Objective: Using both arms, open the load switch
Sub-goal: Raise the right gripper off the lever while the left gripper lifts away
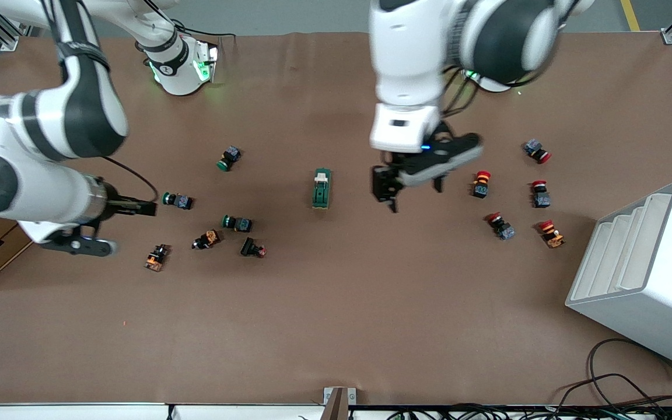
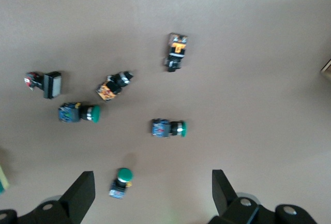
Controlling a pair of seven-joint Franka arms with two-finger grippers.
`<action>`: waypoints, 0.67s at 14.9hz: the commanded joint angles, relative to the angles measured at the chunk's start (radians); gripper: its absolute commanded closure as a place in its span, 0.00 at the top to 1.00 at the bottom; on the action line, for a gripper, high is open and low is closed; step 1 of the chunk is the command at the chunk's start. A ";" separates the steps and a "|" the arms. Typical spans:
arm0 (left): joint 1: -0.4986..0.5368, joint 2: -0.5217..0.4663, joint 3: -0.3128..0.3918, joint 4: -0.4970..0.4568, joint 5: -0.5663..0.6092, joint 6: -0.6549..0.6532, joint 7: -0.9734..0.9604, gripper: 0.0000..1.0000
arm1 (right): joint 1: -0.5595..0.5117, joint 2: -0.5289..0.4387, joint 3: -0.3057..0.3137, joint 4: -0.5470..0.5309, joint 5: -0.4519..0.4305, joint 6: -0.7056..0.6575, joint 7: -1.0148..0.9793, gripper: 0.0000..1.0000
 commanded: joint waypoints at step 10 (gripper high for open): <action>0.336 -0.210 0.081 -0.036 -0.347 -0.178 0.772 1.00 | -0.208 -0.080 0.020 0.134 -0.023 -0.148 -0.285 1.00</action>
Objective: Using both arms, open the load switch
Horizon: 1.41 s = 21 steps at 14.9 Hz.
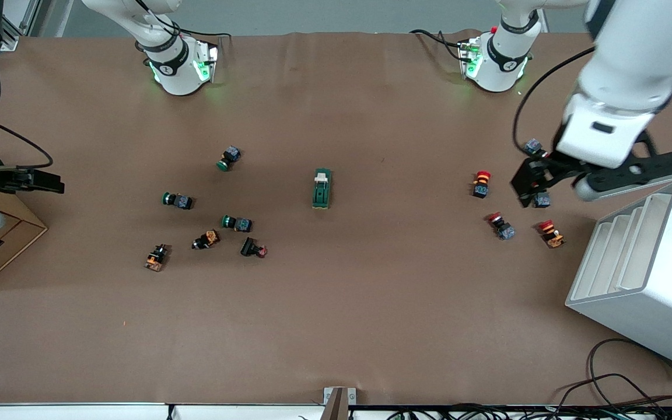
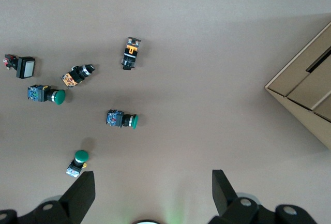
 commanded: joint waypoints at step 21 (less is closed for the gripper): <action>0.047 -0.322 0.246 -0.291 -0.238 -0.146 0.615 1.00 | 0.036 -0.351 -0.047 -0.235 0.051 -0.028 0.012 1.00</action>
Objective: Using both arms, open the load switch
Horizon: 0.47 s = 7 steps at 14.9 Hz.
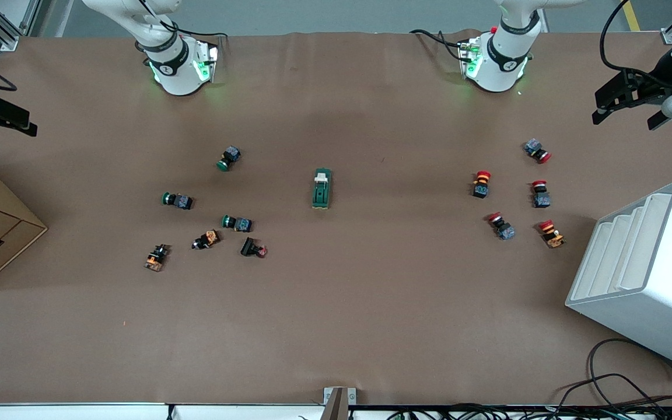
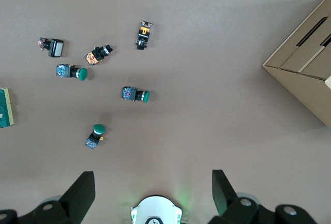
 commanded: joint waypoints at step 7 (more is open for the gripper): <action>0.003 0.008 0.008 0.000 -0.005 0.034 0.026 1.00 | 0.045 -0.114 -0.034 -0.134 0.010 0.057 0.054 1.00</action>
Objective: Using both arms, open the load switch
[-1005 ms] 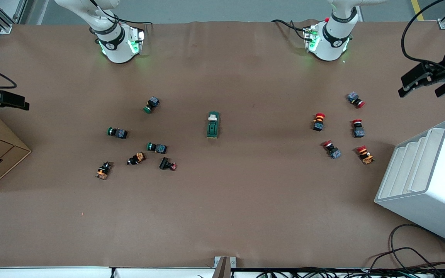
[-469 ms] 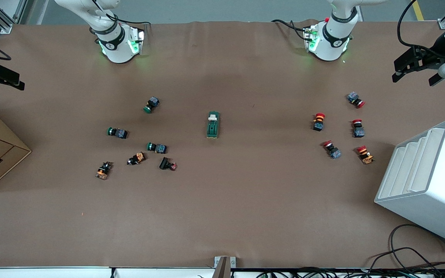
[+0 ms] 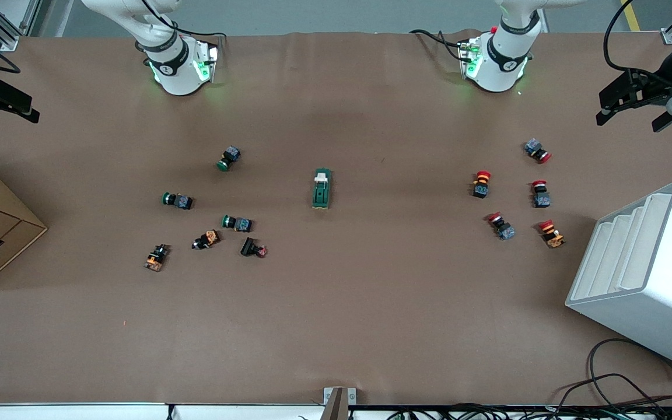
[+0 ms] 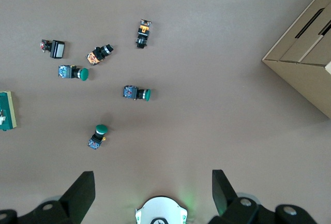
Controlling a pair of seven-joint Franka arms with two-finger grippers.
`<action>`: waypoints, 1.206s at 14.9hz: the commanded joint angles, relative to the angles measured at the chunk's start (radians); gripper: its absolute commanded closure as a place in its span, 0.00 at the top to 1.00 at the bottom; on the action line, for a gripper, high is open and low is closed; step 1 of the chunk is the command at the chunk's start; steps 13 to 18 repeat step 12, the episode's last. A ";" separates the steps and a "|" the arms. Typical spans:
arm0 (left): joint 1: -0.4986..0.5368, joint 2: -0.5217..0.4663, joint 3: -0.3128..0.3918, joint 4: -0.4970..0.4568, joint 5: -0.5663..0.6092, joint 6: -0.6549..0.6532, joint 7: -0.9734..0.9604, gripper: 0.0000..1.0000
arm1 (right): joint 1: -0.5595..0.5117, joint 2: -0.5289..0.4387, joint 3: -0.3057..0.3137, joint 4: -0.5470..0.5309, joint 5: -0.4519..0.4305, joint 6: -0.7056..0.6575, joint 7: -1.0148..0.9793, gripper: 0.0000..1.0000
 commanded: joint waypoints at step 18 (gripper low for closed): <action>-0.008 0.013 -0.010 0.018 -0.010 0.004 -0.115 1.00 | 0.015 -0.022 -0.010 -0.025 -0.004 0.072 0.018 1.00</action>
